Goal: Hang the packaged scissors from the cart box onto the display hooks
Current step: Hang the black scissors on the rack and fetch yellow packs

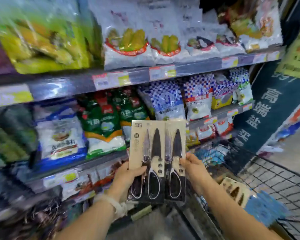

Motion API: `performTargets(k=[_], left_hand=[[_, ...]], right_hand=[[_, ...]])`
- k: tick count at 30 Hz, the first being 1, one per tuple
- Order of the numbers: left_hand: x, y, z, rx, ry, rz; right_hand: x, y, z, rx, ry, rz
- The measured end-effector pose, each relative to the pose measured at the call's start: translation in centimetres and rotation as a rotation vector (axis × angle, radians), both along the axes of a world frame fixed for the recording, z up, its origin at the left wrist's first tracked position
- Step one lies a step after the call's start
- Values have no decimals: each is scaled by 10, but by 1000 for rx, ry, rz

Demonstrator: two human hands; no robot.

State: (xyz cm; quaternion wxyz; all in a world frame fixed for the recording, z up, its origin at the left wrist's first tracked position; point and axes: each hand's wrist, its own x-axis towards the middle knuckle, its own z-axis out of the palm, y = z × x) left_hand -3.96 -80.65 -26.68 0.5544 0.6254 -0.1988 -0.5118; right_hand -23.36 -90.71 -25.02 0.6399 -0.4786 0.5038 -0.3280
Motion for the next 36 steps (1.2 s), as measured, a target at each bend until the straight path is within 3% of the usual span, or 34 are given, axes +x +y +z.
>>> performTargets(k=[8, 17, 22, 28, 36], left_hand=[[128, 203, 12, -21, 2, 399], [261, 504, 30, 7, -74, 887], [302, 644, 43, -1, -95, 1078], [353, 752, 51, -11, -100, 1275], [466, 858, 33, -10, -66, 1370]], right_hand=[[185, 116, -6, -53, 78, 459], [408, 376, -5, -106, 83, 867], [498, 519, 4, -19, 36, 1031], [582, 642, 23, -59, -21, 1191], [724, 745, 12, -108, 18, 1285]])
